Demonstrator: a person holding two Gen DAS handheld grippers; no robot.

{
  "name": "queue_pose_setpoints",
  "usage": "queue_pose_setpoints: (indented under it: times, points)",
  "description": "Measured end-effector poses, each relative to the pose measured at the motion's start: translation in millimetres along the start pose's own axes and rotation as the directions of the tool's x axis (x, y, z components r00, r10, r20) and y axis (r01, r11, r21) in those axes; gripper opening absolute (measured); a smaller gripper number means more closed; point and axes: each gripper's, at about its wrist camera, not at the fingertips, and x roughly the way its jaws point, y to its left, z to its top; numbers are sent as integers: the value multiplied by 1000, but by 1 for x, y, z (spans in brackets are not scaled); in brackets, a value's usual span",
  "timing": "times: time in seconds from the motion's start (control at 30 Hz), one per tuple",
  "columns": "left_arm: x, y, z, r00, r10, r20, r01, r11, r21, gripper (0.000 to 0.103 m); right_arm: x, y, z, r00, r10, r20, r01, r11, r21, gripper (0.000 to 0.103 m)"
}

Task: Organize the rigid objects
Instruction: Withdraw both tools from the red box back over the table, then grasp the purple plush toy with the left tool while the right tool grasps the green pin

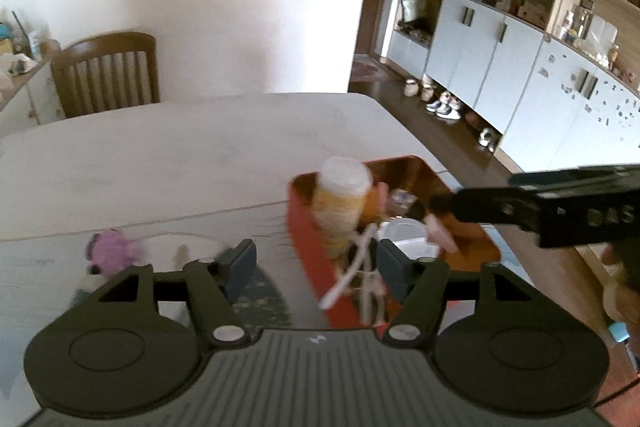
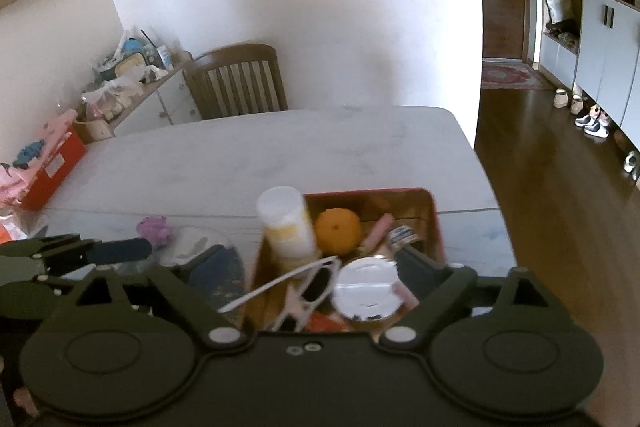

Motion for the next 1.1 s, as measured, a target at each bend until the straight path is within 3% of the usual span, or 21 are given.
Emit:
queue_pose_setpoints:
  times: [0.37, 0.43, 0.53, 1.1]
  points:
    - [-33, 69, -3, 997, 52, 50, -52, 999, -8, 71, 0, 73, -17, 999, 33, 1, -33, 999, -16, 99]
    - [-36, 83, -3, 997, 60, 57, -59, 998, -14, 81, 4, 87, -19, 999, 46, -10, -47, 999, -22, 100]
    - [-38, 102, -3, 996, 67, 65, -66, 998, -21, 83, 10, 108, -24, 998, 58, -16, -59, 997, -45, 102]
    - [-6, 193, -3, 995, 103, 6, -102, 990, -95, 86, 85, 209, -59, 989, 67, -134, -82, 991, -110, 103]
